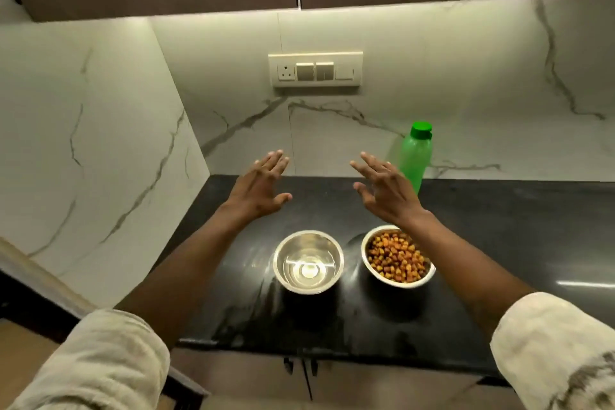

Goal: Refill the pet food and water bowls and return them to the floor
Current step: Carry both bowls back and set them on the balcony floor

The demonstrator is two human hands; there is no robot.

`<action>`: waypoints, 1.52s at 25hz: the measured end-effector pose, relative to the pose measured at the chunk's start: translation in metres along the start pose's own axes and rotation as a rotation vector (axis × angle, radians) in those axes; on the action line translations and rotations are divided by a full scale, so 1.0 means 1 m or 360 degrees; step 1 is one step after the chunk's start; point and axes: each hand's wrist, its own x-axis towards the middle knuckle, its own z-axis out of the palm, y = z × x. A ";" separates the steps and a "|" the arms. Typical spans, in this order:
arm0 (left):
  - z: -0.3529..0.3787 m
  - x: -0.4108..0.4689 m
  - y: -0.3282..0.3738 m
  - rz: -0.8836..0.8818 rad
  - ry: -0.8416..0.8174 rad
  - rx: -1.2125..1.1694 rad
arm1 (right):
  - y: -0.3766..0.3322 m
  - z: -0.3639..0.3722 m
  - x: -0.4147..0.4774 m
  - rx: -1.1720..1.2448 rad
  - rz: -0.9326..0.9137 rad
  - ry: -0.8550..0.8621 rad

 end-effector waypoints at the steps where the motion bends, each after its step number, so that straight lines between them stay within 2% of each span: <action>1: 0.015 -0.010 -0.003 -0.0113 -0.0129 -0.0041 | 0.007 0.009 -0.013 0.0047 0.0068 -0.0092; 5: 0.065 -0.049 -0.003 -0.0535 -0.0569 -0.0270 | 0.037 0.033 -0.057 0.0137 0.0350 -0.0362; 7: 0.087 -0.063 0.002 -0.0728 -0.0714 -0.0429 | 0.052 0.039 -0.074 0.0141 0.0523 -0.0442; 9: 0.108 -0.079 0.013 -0.0942 -0.0760 -0.0749 | 0.063 0.041 -0.088 0.0089 0.0675 -0.0485; 14: 0.135 -0.109 0.052 -0.1620 -0.0567 -0.1874 | 0.089 0.045 -0.118 -0.0012 0.0997 -0.0561; 17: 0.135 -0.114 0.067 -0.1719 -0.0434 -0.2103 | 0.105 0.052 -0.130 0.0115 0.1236 -0.0622; 20: 0.135 -0.119 0.075 -0.1839 -0.0317 -0.2149 | 0.111 0.061 -0.133 0.0532 0.1457 -0.0735; 23: 0.132 -0.129 0.085 -0.1930 -0.0199 -0.2192 | 0.111 0.068 -0.130 0.0703 0.1427 -0.0745; 28: 0.119 -0.156 0.090 -0.2010 0.0002 -0.2290 | 0.080 0.060 -0.115 0.0773 0.1177 -0.0774; 31: 0.109 -0.180 0.082 -0.2032 0.0106 -0.2296 | 0.047 0.055 -0.099 0.0789 0.0954 -0.0766; 38: 0.080 -0.276 0.034 -0.2241 0.0468 -0.2253 | -0.062 0.077 -0.068 0.0924 0.0538 -0.0937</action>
